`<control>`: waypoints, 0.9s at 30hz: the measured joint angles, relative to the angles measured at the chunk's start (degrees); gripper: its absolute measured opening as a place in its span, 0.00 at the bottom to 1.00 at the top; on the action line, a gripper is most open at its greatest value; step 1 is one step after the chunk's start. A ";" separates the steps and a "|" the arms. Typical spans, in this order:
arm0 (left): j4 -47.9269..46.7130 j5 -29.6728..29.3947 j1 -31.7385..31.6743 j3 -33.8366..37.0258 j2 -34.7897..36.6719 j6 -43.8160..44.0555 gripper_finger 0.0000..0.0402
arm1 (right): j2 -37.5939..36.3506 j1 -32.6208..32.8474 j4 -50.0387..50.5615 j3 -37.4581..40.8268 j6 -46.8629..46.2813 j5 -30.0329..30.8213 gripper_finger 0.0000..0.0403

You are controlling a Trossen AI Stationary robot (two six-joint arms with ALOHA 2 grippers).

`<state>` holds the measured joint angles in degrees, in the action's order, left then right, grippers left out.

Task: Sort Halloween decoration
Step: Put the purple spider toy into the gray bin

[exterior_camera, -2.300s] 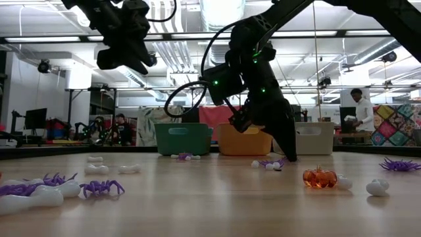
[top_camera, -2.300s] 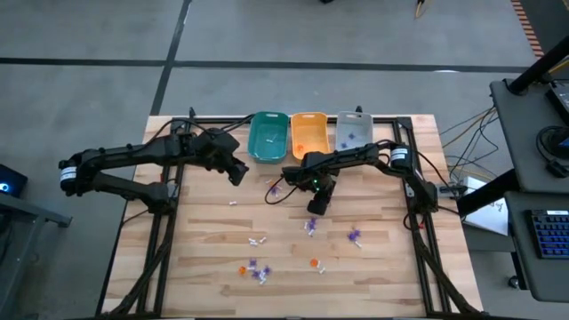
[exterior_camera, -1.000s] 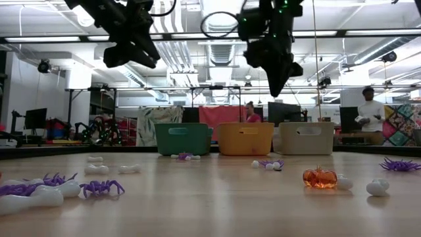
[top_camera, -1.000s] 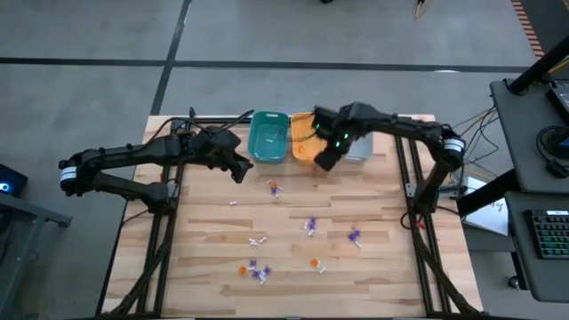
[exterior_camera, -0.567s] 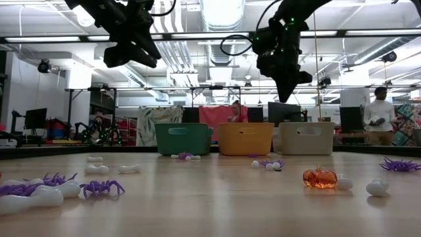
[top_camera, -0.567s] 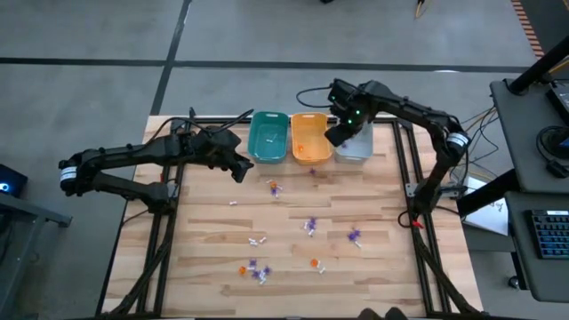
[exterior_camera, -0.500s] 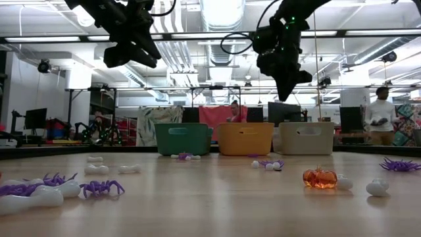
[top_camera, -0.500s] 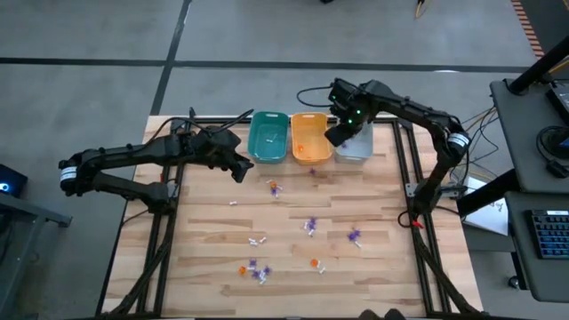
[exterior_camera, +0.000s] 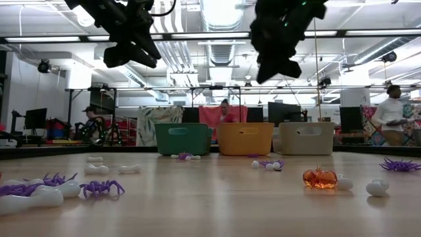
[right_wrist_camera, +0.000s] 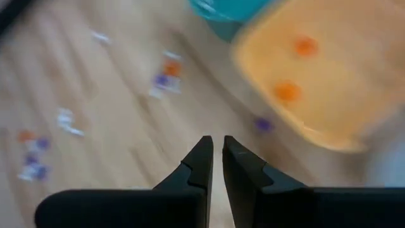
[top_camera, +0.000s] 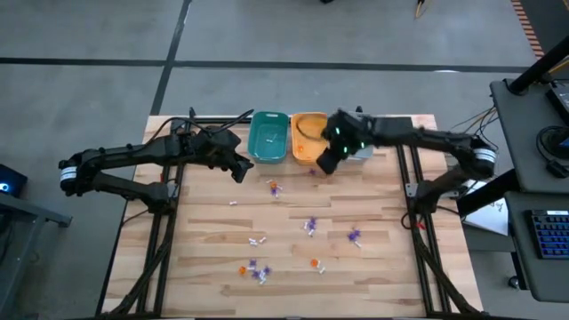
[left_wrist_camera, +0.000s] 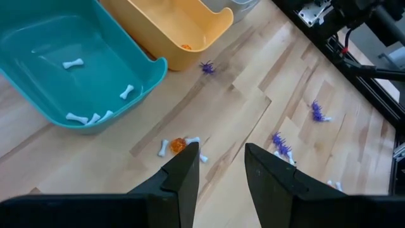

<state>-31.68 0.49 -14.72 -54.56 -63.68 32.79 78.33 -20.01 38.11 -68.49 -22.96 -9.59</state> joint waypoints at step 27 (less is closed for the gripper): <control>1.81 -1.55 0.00 0.00 0.02 -2.75 0.27 | -0.67 10.01 -52.88 38.39 -7.60 21.65 0.07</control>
<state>-29.88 -1.06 -14.72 -54.57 -63.66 30.04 77.65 -10.00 -14.77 -30.11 -30.56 12.07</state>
